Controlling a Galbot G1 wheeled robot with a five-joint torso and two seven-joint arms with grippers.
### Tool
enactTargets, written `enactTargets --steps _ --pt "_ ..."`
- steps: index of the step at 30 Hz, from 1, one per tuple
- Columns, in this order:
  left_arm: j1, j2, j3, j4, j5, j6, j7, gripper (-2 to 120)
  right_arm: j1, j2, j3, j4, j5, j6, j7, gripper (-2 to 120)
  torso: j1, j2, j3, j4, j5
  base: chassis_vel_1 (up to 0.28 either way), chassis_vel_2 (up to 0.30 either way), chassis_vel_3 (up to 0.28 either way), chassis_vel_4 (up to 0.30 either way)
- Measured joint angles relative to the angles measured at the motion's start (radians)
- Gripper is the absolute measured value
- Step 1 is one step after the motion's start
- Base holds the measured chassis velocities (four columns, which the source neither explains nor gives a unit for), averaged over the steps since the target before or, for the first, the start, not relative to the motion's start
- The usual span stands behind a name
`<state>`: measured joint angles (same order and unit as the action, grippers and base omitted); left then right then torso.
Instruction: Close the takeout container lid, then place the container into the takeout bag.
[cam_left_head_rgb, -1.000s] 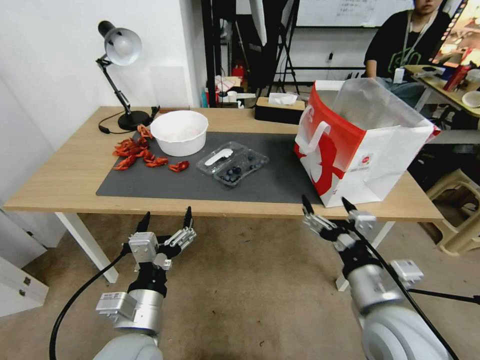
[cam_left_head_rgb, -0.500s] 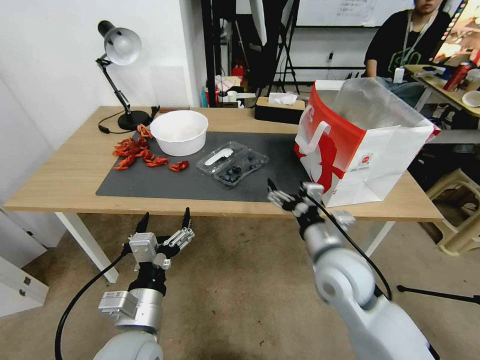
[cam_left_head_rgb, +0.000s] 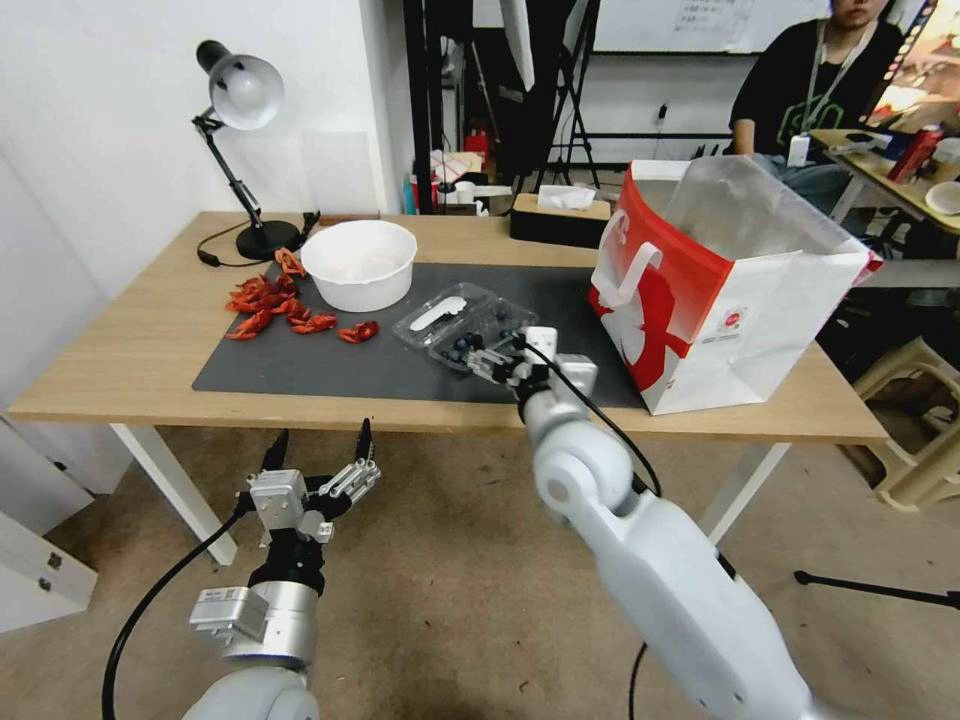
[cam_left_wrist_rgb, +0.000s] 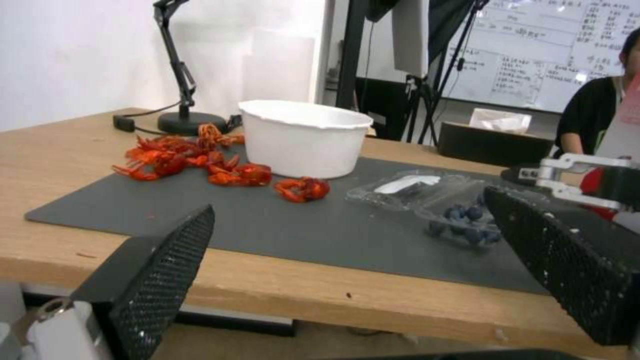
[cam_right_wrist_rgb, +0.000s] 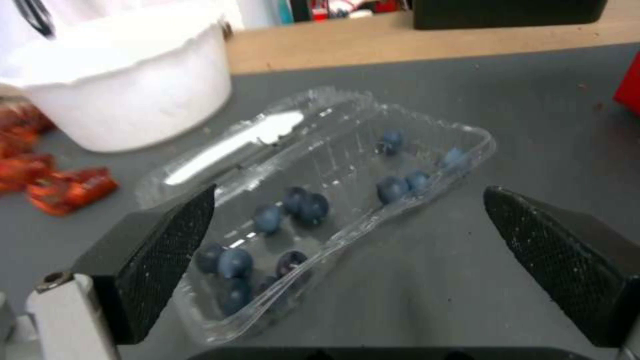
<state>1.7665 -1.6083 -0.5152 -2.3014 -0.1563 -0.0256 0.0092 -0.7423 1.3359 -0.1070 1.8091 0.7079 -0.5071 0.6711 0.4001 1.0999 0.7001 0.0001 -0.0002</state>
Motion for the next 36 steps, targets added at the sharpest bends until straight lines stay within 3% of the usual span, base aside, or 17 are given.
enactTargets --steps 9,23,36 --pt "-0.001 0.0 -0.002 0.007 0.0 -0.009 -0.002 100 0.033 0.031 -0.016 -0.042 0.012 -0.099 0.059 100 0.0 0.0 0.0 -0.0001 0.0002 0.0 0.0 0.0 0.0" --pt "-0.005 0.0 -0.005 0.021 0.0 -0.025 -0.003 100 0.04 0.06 -0.017 -0.072 0.062 -0.139 0.103 100 0.0 0.0 0.0 0.0 0.0002 0.0 0.0 0.0 0.0" --pt "-0.015 0.0 -0.002 0.042 -0.001 -0.034 -0.004 100 0.019 0.037 0.006 -0.059 0.085 -0.149 0.116 100 0.0 0.0 0.0 0.0 0.0002 0.0 0.0 0.0 0.0"
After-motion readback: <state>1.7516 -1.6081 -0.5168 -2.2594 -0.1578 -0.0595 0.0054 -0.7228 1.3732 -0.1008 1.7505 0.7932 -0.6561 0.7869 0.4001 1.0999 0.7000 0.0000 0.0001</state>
